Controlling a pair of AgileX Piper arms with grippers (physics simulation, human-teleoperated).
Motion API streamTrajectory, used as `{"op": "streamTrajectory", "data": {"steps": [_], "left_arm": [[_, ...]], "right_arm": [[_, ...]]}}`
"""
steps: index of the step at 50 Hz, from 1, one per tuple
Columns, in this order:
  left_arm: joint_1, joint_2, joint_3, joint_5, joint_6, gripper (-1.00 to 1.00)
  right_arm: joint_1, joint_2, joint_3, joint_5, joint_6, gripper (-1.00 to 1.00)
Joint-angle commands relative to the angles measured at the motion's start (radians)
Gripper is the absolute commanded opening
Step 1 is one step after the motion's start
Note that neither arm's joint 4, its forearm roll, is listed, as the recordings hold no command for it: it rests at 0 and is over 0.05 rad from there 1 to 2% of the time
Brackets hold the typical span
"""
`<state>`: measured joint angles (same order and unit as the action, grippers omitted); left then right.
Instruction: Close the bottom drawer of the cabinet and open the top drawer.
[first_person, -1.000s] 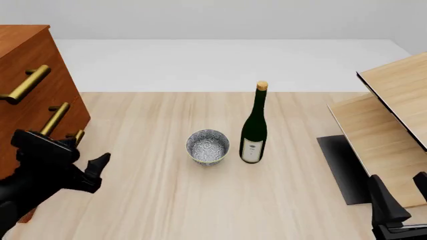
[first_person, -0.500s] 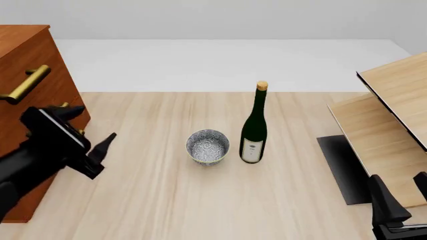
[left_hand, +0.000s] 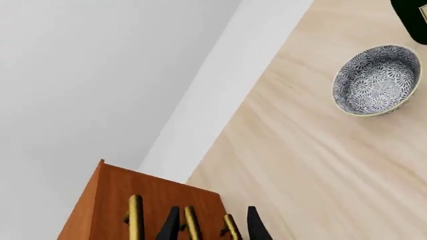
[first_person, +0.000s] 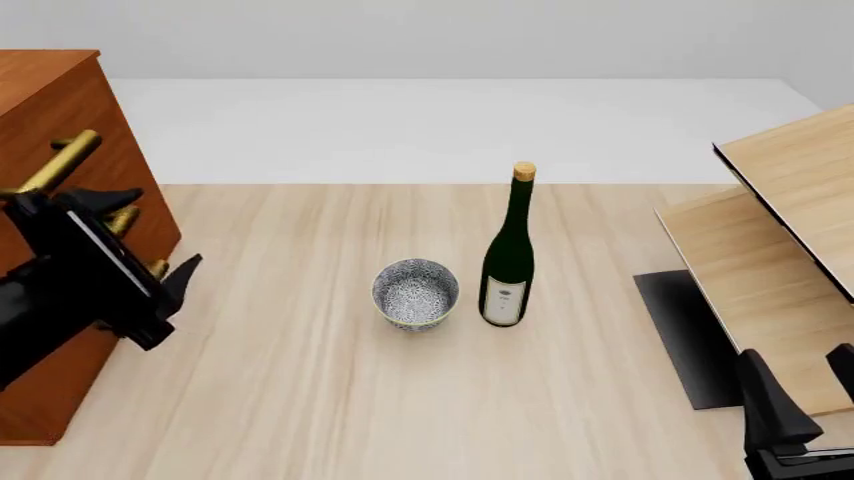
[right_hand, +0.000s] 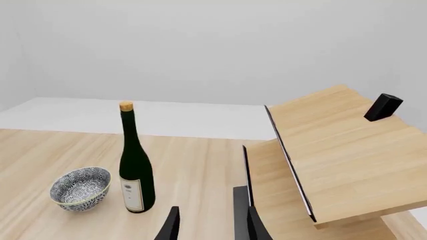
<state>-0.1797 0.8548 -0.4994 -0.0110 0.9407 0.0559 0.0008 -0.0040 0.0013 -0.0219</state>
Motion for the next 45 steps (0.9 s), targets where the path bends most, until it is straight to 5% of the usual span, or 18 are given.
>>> {"op": "streamTrajectory", "data": {"steps": [1, 14, 45], "left_arm": [[0.033, -0.024, -0.033, 0.054, 0.075, 1.00], [0.174, -0.057, -0.007, 0.006, 0.238, 1.00], [0.274, -0.042, 0.079, -0.160, 0.441, 1.00]], "right_arm": [[0.002, 0.000, 0.000, 0.000, 0.000, 1.00], [0.000, 0.000, 0.000, 0.000, -0.003, 1.00], [0.003, 0.000, 0.001, -0.001, -0.005, 1.00]]}}
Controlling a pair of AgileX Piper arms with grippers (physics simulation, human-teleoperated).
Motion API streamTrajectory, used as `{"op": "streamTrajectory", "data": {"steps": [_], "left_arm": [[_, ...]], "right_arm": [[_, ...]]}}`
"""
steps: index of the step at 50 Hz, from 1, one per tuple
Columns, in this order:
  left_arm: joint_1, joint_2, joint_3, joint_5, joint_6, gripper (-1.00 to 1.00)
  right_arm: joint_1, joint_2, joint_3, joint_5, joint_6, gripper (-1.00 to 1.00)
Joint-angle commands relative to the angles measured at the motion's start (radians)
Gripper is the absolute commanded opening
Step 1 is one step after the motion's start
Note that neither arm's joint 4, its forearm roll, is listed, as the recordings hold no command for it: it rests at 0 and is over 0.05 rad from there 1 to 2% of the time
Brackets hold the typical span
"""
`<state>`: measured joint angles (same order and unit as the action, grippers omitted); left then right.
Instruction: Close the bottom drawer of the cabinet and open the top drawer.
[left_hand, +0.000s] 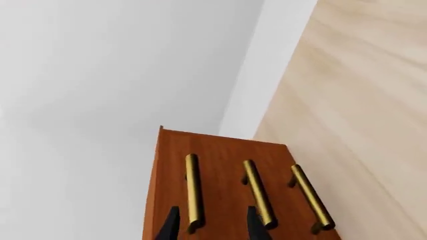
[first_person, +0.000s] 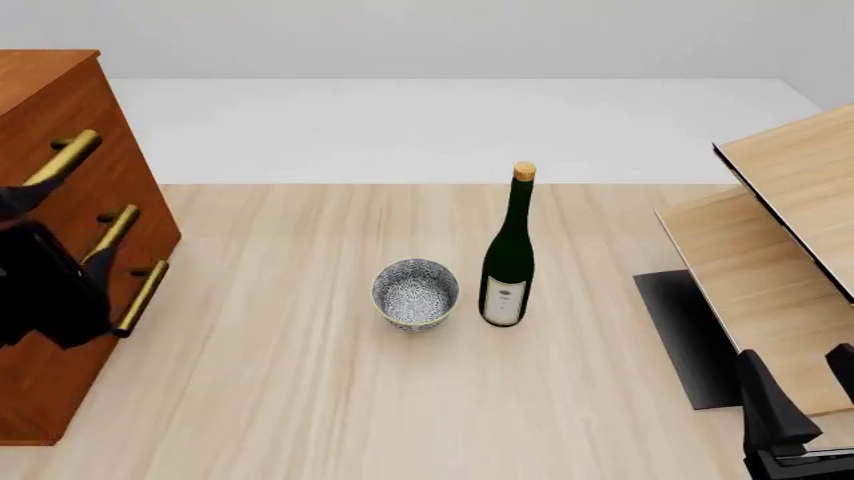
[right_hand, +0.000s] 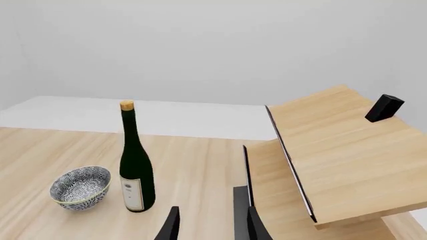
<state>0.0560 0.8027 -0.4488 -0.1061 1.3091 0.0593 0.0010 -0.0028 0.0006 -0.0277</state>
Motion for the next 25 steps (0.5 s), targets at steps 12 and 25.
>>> {"op": "streamTrajectory", "data": {"steps": [12, 25], "left_arm": [[0.085, 0.020, 0.036, -0.111, 0.126, 1.00], [0.131, 0.040, 0.006, -0.128, 0.137, 1.00]], "right_arm": [[0.001, 0.000, 0.000, 0.000, 0.000, 1.00], [0.000, 0.000, -0.001, -0.001, 0.002, 1.00]]}}
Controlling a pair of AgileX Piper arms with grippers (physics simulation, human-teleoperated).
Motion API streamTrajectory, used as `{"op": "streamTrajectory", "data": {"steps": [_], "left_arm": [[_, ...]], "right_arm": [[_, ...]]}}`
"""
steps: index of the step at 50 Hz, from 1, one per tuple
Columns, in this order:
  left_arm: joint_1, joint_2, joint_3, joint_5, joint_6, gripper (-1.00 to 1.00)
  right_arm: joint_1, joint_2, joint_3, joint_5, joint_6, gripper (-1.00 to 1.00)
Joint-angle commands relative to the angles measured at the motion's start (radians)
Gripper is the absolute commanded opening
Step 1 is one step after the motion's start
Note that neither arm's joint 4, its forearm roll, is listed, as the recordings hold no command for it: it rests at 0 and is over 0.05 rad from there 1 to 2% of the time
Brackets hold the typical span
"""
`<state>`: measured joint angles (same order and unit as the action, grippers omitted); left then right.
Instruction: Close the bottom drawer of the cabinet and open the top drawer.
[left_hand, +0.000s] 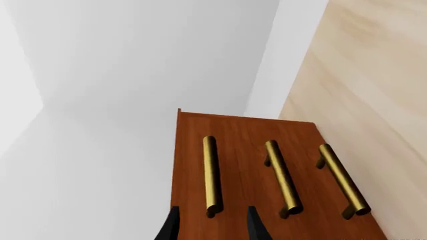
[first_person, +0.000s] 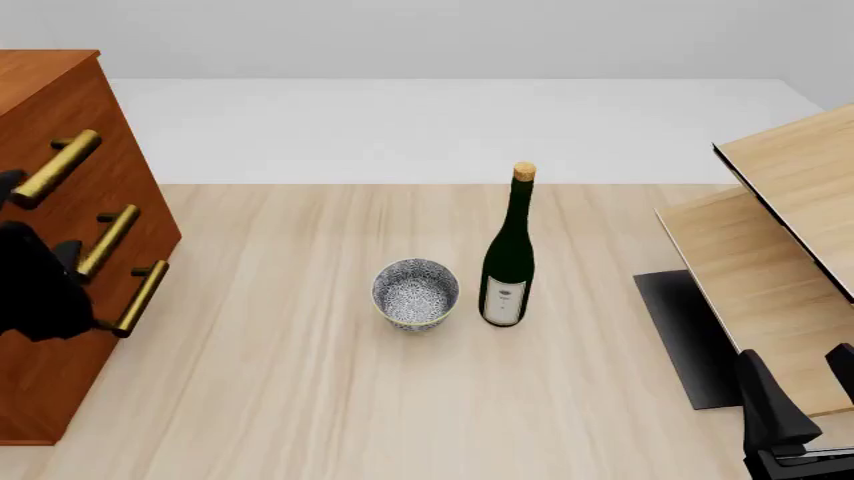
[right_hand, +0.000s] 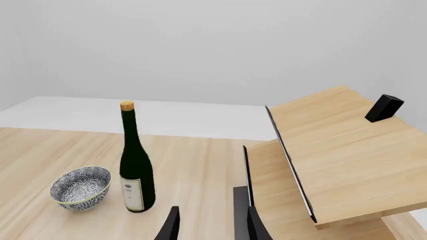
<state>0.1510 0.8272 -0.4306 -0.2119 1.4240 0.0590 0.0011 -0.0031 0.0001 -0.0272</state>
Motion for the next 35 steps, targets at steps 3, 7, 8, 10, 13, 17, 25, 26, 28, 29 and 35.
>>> {"op": "streamTrajectory", "data": {"steps": [3, 7, 8, 10, 13, 17, 25, 26, 28, 29, 35], "left_arm": [[0.046, 0.026, -0.003, -0.039, 0.033, 1.00], [0.057, 0.045, 0.008, -0.065, 0.045, 1.00], [0.057, 0.049, 0.005, -0.065, 0.041, 1.00], [0.059, 0.064, 0.007, -0.080, 0.043, 1.00], [0.057, 0.085, -0.005, -0.089, 0.038, 1.00], [0.062, 0.125, -0.009, -0.126, 0.052, 1.00], [0.067, 0.165, -0.044, -0.138, 0.045, 1.00], [0.071, 0.175, -0.049, -0.148, 0.050, 1.00], [0.072, 0.181, -0.062, -0.145, 0.045, 1.00], [0.072, 0.185, -0.065, -0.147, 0.046, 1.00], [0.084, 0.203, -0.075, -0.162, 0.053, 1.00]], "right_arm": [[-0.001, 0.000, 0.000, -0.001, 0.002, 1.00], [-0.002, 0.000, 0.000, -0.001, 0.002, 1.00], [-0.002, 0.000, 0.000, -0.001, 0.001, 1.00], [-0.001, 0.000, 0.000, -0.001, 0.001, 1.00], [0.000, 0.000, 0.000, -0.001, -0.001, 1.00], [0.000, 0.000, 0.000, -0.001, 0.000, 1.00], [-0.001, 0.000, 0.000, -0.001, -0.001, 1.00], [-0.001, 0.000, 0.000, -0.001, -0.001, 1.00], [-0.001, 0.000, 0.000, -0.001, -0.001, 1.00], [-0.001, 0.000, 0.000, -0.001, -0.001, 1.00], [-0.004, 0.000, 0.000, -0.001, 0.000, 1.00]]}}
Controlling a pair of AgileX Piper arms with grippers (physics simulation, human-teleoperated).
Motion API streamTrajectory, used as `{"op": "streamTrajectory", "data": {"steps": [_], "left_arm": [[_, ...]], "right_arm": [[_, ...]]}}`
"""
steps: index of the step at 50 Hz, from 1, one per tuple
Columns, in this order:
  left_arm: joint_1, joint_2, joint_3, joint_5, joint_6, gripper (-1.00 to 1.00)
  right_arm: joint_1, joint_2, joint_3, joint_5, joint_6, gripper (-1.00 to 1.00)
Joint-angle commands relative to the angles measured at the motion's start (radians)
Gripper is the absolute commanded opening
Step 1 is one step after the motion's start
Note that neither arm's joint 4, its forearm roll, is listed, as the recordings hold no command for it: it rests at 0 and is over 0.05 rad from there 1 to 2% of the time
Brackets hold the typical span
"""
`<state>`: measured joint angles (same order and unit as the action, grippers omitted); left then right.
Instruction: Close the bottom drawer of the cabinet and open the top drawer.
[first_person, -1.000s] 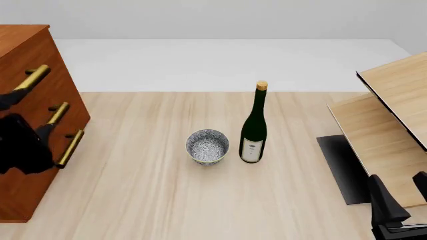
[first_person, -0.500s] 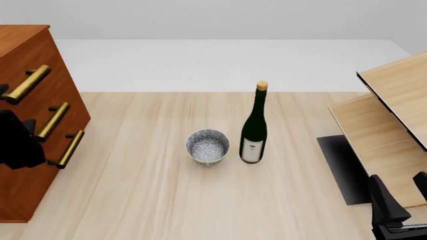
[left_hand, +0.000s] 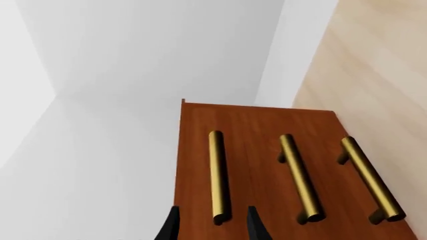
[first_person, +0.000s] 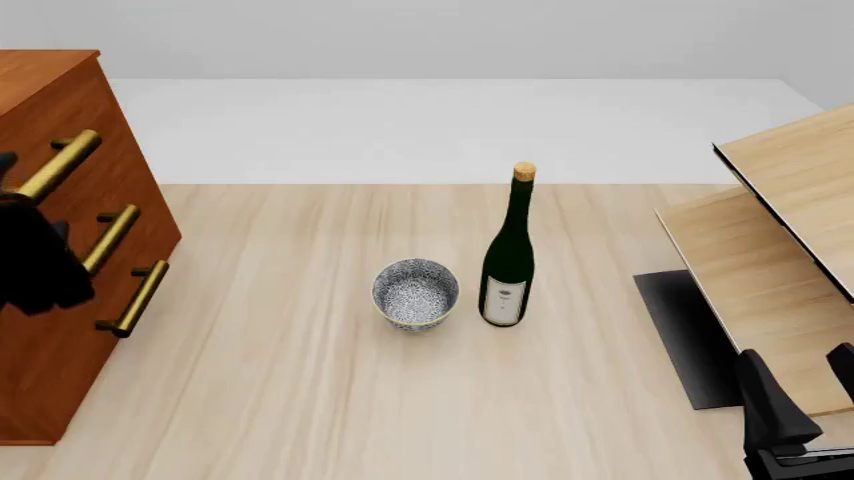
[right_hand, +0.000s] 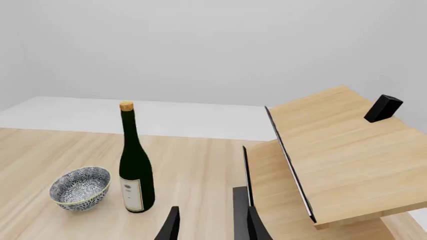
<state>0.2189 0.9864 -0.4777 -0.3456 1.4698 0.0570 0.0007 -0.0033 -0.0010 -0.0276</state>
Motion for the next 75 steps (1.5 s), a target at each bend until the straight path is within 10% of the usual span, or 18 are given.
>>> {"op": "streamTrajectory", "data": {"steps": [1, 51, 52, 75], "left_arm": [[0.016, 0.046, -0.030, -0.027, 0.005, 1.00], [0.069, 0.144, -0.036, -0.058, -0.011, 1.00], [0.067, 0.145, -0.033, -0.060, -0.009, -1.00], [0.067, 0.130, -0.028, -0.051, -0.001, -1.00]], "right_arm": [[-0.002, 0.000, 0.000, 0.000, 0.000, 1.00], [0.001, 0.000, 0.000, -0.002, -0.003, 1.00], [0.001, 0.000, 0.000, -0.002, -0.003, 1.00], [0.004, 0.000, 0.000, -0.002, -0.002, 1.00]]}}
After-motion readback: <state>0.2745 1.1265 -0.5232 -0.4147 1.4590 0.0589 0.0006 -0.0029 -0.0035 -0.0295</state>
